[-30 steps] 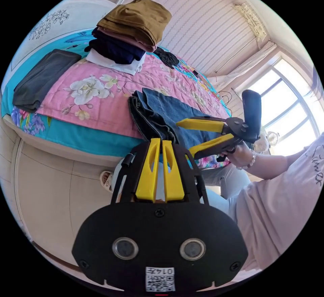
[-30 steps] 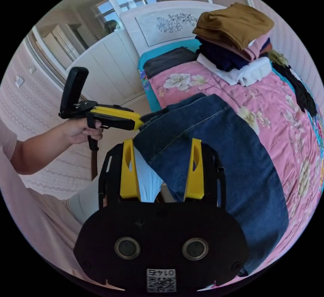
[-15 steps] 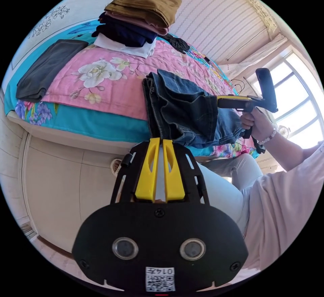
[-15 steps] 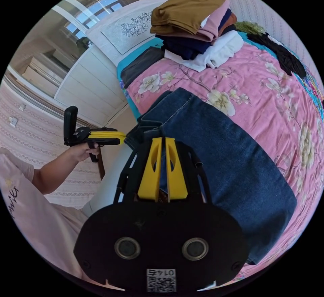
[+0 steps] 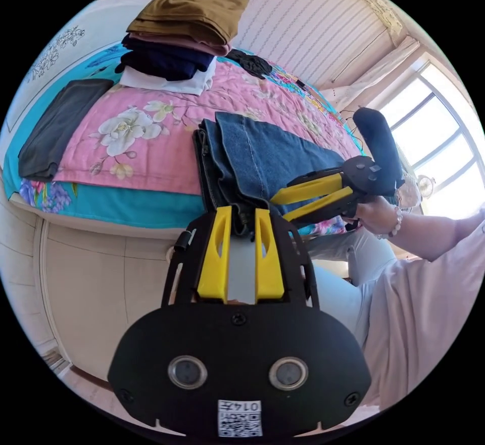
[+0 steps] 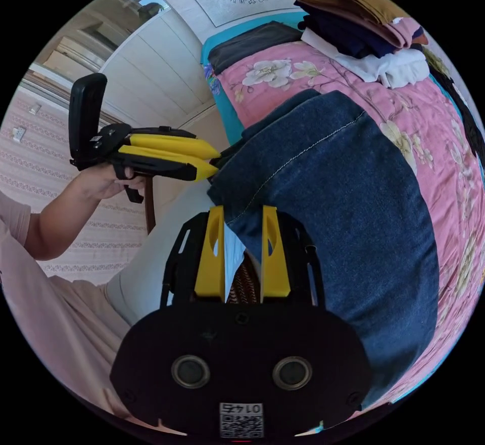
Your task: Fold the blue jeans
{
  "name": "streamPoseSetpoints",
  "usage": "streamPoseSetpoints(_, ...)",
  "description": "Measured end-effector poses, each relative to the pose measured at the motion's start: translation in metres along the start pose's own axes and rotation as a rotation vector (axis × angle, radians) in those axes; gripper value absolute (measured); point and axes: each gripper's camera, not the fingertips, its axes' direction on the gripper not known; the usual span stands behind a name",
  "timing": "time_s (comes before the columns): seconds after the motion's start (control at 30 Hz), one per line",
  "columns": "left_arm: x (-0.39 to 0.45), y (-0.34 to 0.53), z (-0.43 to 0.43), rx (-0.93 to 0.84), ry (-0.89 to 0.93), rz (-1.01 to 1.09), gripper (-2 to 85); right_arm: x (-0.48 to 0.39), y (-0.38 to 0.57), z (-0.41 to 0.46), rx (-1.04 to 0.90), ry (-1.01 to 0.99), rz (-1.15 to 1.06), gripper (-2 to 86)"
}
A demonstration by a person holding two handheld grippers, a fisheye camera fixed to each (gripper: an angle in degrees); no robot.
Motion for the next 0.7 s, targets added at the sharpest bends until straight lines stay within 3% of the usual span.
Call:
streamPoseSetpoints(0.1,0.005,0.003,0.002,-0.015,-0.059,0.017,7.0,-0.013,0.008,-0.008,0.027,-0.003,-0.014,12.0)
streamPoseSetpoints(0.27,0.007,0.003,-0.004,0.040,0.023,-0.018,0.0,-0.042,0.018,-0.012,0.062,0.051,-0.064,13.6)
streamPoseSetpoints(0.43,0.035,-0.008,-0.016,0.149,0.264,0.063,-0.7,-0.060,0.021,-0.026,0.171,0.158,-0.042,15.0)
streamPoseSetpoints(0.6,0.044,-0.011,-0.025,0.202,0.191,0.086,1.6,-0.051,0.021,-0.045,0.167,0.208,0.043,7.1)
streamPoseSetpoints(0.7,0.026,-0.009,-0.038,0.244,-0.001,0.023,4.0,-0.034,0.037,-0.070,0.224,0.216,0.132,6.2)
